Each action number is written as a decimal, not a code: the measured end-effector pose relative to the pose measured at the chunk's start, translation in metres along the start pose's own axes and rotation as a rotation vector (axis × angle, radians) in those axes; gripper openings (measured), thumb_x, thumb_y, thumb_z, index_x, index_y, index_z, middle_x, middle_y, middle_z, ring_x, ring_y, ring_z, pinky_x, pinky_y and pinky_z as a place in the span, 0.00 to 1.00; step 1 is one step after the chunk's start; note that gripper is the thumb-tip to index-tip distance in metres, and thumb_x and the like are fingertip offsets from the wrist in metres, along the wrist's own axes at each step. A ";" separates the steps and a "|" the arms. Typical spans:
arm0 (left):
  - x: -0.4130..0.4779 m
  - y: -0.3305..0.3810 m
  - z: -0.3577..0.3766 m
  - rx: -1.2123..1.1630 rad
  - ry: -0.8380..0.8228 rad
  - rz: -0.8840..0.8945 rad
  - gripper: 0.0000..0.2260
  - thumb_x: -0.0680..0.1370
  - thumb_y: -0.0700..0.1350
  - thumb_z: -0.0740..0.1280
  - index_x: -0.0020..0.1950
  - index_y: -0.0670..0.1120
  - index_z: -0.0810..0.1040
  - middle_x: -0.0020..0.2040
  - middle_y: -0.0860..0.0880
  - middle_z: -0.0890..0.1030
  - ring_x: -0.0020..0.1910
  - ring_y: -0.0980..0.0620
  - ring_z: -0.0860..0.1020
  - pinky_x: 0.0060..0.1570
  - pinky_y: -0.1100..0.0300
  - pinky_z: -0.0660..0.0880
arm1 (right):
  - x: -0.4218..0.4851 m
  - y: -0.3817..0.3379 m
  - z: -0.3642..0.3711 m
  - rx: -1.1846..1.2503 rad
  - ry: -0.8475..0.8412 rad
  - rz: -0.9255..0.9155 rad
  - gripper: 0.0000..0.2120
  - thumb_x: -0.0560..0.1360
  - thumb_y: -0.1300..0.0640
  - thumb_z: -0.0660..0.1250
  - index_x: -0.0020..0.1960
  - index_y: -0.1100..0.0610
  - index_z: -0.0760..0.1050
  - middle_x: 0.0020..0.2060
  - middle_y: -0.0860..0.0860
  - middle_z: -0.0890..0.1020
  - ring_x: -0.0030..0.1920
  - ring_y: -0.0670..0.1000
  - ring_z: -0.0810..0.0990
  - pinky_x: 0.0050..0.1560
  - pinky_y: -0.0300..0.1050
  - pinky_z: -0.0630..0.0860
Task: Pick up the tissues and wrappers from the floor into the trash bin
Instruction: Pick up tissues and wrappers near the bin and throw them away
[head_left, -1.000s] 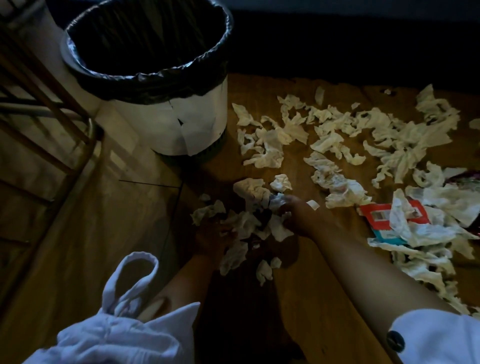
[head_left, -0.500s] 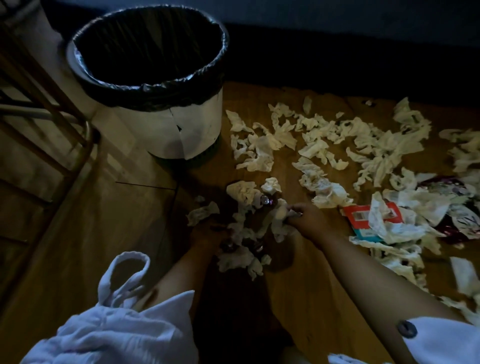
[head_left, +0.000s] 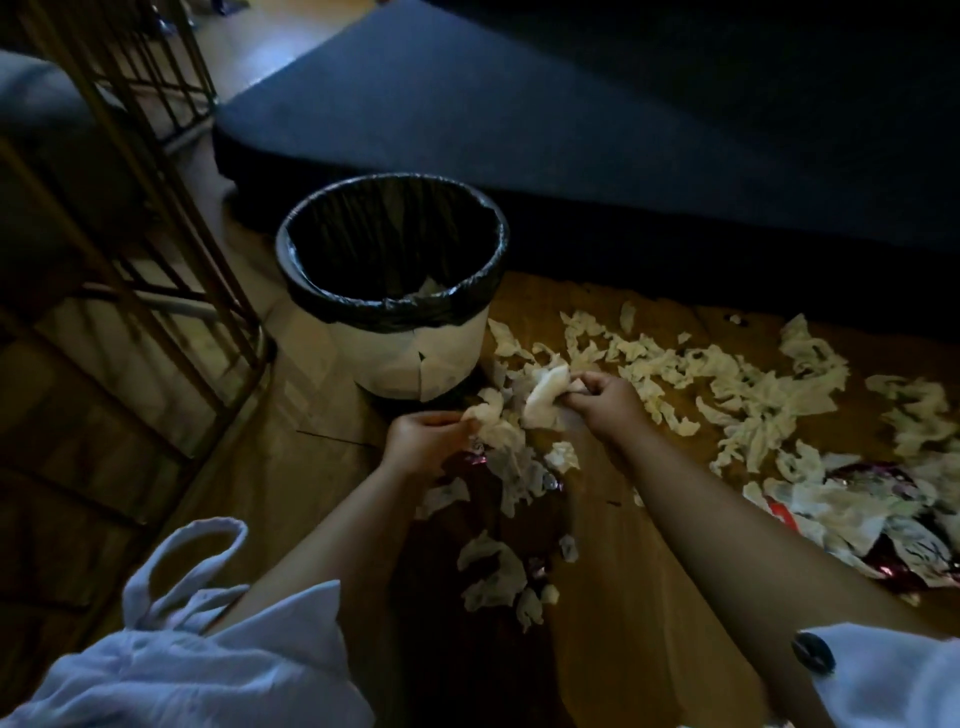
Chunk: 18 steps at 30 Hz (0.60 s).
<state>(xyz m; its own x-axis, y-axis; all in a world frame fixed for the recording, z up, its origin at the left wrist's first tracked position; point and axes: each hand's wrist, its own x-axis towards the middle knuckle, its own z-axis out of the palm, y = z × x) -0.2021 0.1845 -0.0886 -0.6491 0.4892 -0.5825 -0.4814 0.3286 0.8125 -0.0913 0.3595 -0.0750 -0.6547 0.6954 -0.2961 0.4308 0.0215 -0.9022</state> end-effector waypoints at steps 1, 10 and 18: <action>-0.002 0.010 -0.005 -0.057 0.002 0.013 0.14 0.73 0.39 0.69 0.59 0.39 0.77 0.56 0.41 0.81 0.54 0.48 0.80 0.52 0.57 0.78 | 0.002 -0.012 0.004 0.024 -0.007 -0.021 0.15 0.74 0.62 0.66 0.61 0.57 0.75 0.53 0.53 0.79 0.55 0.53 0.78 0.53 0.47 0.77; 0.005 0.110 -0.045 -0.326 0.169 0.308 0.10 0.72 0.38 0.71 0.53 0.39 0.79 0.44 0.46 0.82 0.38 0.56 0.82 0.32 0.70 0.77 | 0.042 -0.125 0.042 0.228 -0.065 -0.168 0.11 0.71 0.59 0.71 0.53 0.56 0.78 0.44 0.52 0.82 0.48 0.52 0.81 0.49 0.47 0.79; 0.048 0.152 -0.053 -0.299 0.483 0.234 0.08 0.72 0.41 0.72 0.50 0.43 0.82 0.48 0.44 0.83 0.43 0.48 0.82 0.50 0.54 0.80 | 0.086 -0.168 0.098 0.254 -0.085 -0.063 0.11 0.71 0.57 0.70 0.53 0.58 0.77 0.49 0.57 0.81 0.49 0.55 0.80 0.53 0.50 0.77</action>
<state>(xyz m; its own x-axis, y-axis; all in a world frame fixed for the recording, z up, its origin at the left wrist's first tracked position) -0.3378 0.2154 0.0058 -0.9174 0.0768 -0.3904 -0.3928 -0.0181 0.9194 -0.2807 0.3449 0.0206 -0.7296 0.6355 -0.2526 0.2248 -0.1260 -0.9662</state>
